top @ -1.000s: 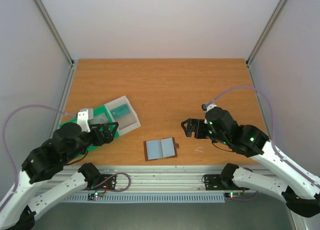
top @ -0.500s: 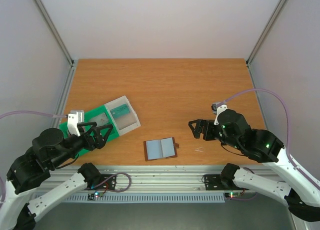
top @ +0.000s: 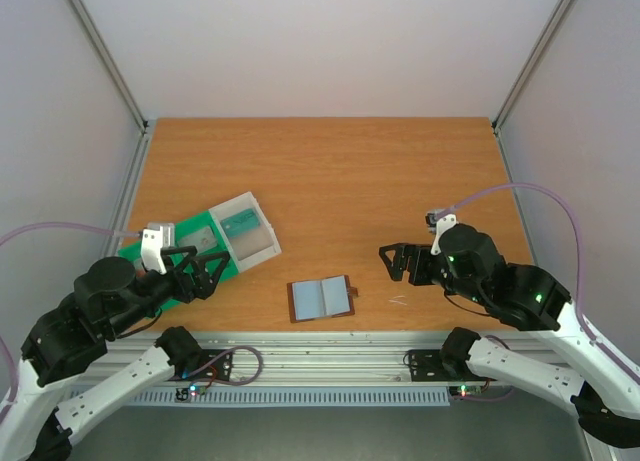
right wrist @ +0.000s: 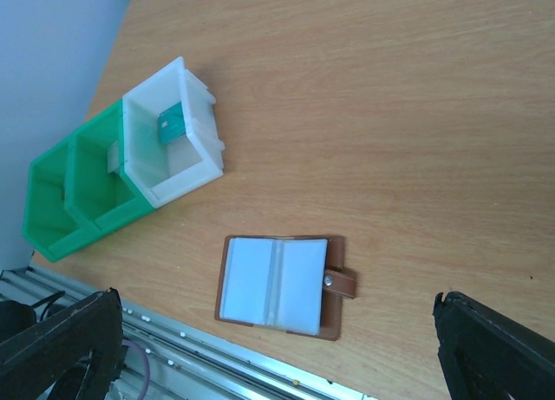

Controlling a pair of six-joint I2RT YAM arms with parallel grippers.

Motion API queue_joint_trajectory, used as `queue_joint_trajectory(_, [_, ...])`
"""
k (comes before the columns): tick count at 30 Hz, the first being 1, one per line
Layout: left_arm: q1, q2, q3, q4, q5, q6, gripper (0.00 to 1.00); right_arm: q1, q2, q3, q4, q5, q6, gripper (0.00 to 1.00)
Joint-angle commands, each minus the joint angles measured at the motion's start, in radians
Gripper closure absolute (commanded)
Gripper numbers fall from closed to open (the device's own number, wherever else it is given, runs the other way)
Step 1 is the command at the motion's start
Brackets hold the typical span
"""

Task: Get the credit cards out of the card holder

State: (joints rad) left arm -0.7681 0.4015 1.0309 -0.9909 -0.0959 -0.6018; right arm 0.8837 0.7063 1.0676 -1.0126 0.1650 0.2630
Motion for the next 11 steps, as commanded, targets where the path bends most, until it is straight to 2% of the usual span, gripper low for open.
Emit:
queue_joint_trajectory(1, [-0.003, -0.002, 0.003, 0.038, -0.019, 0.004, 0.01, 0.004, -0.010, -0.013, 0.014, -0.001, 0.016, 0.02])
queue_joint_trajectory(11, [-0.002, 0.009, 0.007, 0.034, -0.028, 0.007, 0.01, 0.004, -0.013, -0.018, 0.020, -0.012, 0.021, 0.01])
